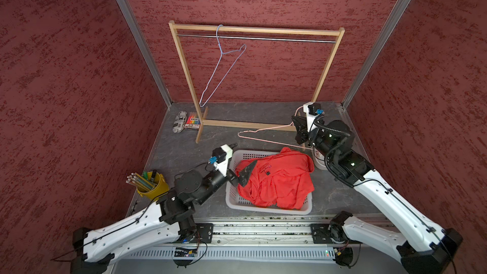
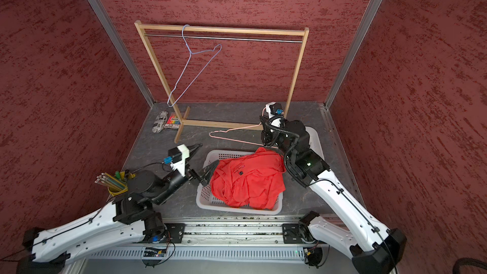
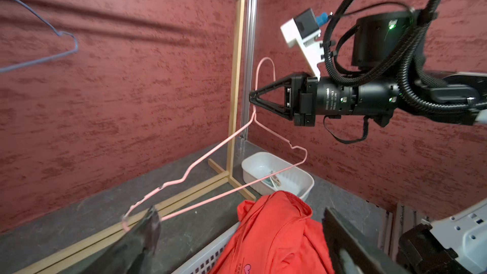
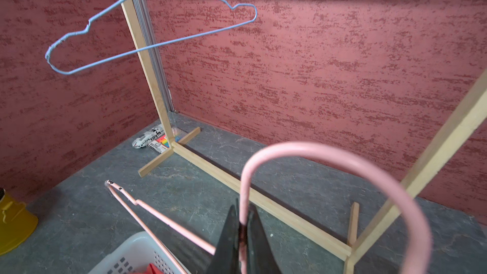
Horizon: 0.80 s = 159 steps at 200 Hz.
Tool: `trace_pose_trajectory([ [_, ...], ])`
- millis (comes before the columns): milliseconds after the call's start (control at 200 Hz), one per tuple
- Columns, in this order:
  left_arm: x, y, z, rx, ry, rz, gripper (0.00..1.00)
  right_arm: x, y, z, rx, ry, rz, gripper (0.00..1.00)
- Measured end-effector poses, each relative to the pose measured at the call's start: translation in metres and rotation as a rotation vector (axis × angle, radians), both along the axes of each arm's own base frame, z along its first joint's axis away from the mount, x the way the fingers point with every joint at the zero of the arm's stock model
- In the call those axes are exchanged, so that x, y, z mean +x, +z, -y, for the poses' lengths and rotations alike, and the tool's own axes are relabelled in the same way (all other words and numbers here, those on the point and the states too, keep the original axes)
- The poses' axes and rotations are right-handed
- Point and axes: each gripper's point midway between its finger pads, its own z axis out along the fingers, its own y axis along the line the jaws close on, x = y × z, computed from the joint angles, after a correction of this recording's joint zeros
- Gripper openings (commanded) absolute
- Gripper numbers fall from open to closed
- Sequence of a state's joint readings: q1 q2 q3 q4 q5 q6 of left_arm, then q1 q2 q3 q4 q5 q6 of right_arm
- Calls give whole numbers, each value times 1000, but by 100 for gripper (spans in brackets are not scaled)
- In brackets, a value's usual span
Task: Remove the clothespins securing tank tops to the hanger
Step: Remove the tank top from the hanger, then adjust the hanger.
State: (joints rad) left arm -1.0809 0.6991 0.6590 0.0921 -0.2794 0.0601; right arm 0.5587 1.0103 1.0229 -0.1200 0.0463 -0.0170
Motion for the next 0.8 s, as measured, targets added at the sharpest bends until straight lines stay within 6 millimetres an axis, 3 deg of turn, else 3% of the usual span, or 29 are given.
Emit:
trace_pose_trajectory([
  [60, 10, -12, 14, 78, -9, -20, 100, -2, -1, 3, -21, -3, 1, 0],
  [135, 23, -15, 18, 122, -4, -29, 100, -6, -2, 8, -48, -10, 4, 0],
  [371, 66, 17, -7, 133, 11, -46, 100, -20, 0, 10, -105, 34, 16, 0],
  [556, 60, 18, 16, 225, -171, -85, 98, -36, 6, -8, -115, 176, 56, 0],
  [796, 66, -19, 43, 337, -262, -167, 96, -47, 8, -29, -118, 321, 98, 0],
])
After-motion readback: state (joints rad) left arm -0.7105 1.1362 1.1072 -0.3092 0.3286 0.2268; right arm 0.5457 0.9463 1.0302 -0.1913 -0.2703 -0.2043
